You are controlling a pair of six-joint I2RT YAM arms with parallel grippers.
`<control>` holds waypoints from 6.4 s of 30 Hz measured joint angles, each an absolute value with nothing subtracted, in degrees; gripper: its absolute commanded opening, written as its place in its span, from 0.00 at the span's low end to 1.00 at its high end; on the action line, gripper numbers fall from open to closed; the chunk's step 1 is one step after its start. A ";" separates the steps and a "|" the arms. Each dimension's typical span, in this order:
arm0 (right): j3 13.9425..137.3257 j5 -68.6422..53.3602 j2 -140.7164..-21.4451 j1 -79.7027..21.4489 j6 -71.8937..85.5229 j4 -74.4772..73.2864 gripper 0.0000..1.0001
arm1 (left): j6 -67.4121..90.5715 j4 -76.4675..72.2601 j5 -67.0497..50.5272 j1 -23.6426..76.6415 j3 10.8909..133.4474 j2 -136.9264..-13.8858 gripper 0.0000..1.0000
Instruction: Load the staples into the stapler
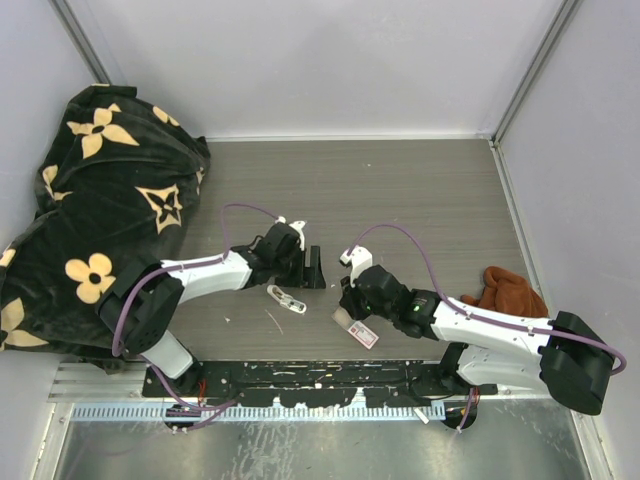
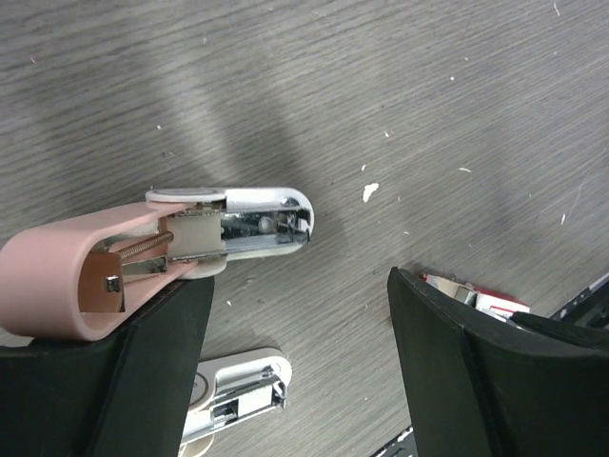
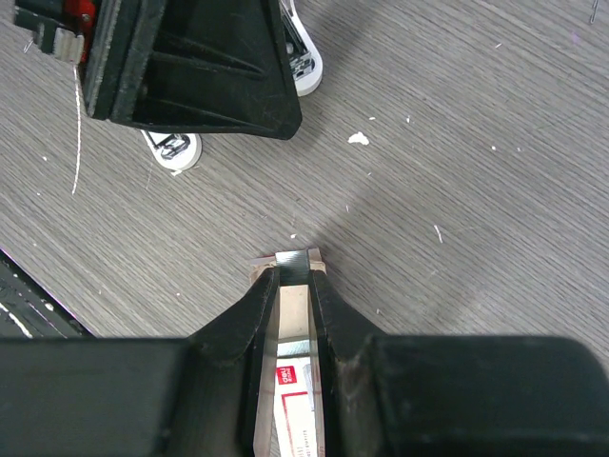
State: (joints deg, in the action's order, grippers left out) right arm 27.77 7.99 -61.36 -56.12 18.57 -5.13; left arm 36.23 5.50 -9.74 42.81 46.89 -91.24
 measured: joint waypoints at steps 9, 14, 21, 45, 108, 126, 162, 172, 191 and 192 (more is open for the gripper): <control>27.77 7.57 -61.36 -55.86 18.65 -4.75 0.18 | 34.83 5.41 -8.03 42.85 47.88 -92.58 0.77; 27.77 7.38 -61.36 -55.77 18.92 -4.75 0.18 | 34.46 5.43 -7.03 42.89 47.97 -92.58 0.77; 27.77 7.16 -61.36 -55.75 19.29 -4.78 0.18 | 33.23 5.85 -5.08 43.00 47.53 -91.13 0.85; 44.84 6.37 -79.42 -55.75 19.99 -8.95 0.18 | 25.39 7.44 13.28 28.42 27.55 -55.61 0.93; 64.73 1.50 -102.26 -51.22 10.92 -17.63 0.18 | 23.05 5.58 17.82 28.42 24.40 -50.87 0.94; 65.80 2.04 -103.26 -51.22 10.79 -17.74 0.18 | 23.03 5.56 17.82 28.42 24.40 -50.87 0.94; 64.51 4.08 -97.45 -51.13 11.07 -17.52 0.52 | 22.85 5.43 18.22 28.42 23.70 -48.69 0.94; 50.43 5.37 -79.94 -51.13 13.34 -10.83 0.58 | 23.24 6.15 15.90 28.42 23.66 -47.97 0.94; 31.29 1.19 -83.64 -62.00 10.72 19.66 0.50 | 39.18 16.23 -6.72 28.42 25.93 -45.36 0.95; 31.59 1.26 -84.58 -62.26 10.33 20.25 0.49 | 39.53 16.21 -7.33 28.42 25.89 -45.71 0.95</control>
